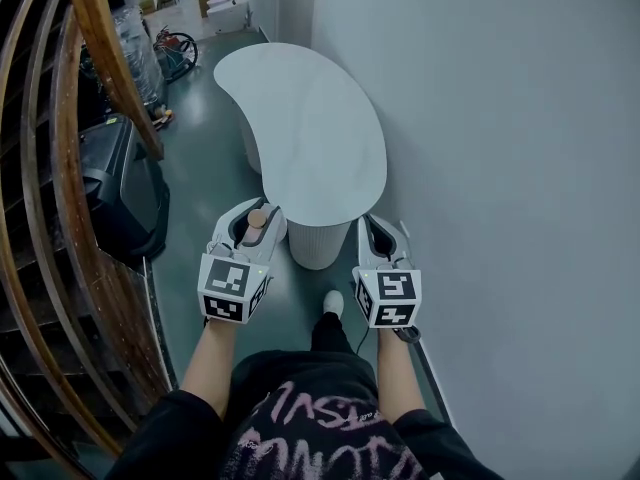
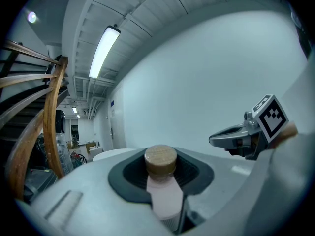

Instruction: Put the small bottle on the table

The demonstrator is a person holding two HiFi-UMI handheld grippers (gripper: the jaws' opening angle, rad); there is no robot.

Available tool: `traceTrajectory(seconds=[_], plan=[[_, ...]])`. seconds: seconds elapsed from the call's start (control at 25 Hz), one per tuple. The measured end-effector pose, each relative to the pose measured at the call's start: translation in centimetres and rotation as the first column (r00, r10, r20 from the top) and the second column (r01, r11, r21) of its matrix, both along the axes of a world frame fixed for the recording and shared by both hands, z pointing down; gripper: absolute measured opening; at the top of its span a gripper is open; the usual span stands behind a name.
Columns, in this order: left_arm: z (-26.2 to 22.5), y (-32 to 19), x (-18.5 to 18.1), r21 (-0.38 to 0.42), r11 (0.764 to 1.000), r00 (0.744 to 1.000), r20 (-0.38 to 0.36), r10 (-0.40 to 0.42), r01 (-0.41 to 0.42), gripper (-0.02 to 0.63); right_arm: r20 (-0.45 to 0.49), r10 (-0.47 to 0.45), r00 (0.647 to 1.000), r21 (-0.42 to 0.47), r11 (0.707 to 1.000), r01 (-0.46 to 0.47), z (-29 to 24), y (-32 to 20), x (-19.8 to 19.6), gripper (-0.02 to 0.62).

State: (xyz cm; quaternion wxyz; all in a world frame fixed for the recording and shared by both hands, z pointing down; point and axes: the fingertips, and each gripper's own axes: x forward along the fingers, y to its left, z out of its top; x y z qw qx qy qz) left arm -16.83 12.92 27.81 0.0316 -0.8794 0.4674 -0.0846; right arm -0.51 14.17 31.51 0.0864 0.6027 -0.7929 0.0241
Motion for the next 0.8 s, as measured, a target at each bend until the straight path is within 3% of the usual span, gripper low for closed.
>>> traceTrajectory(seconds=[0.8], plan=[[1.6,-5.4,2.0,-0.020,1.000,1.000,0.024,-0.006,0.006,0.115,0.023,-0.009,1.000,-0.022,1.000,0.010,1.8,-5.8,1.9,0.012]])
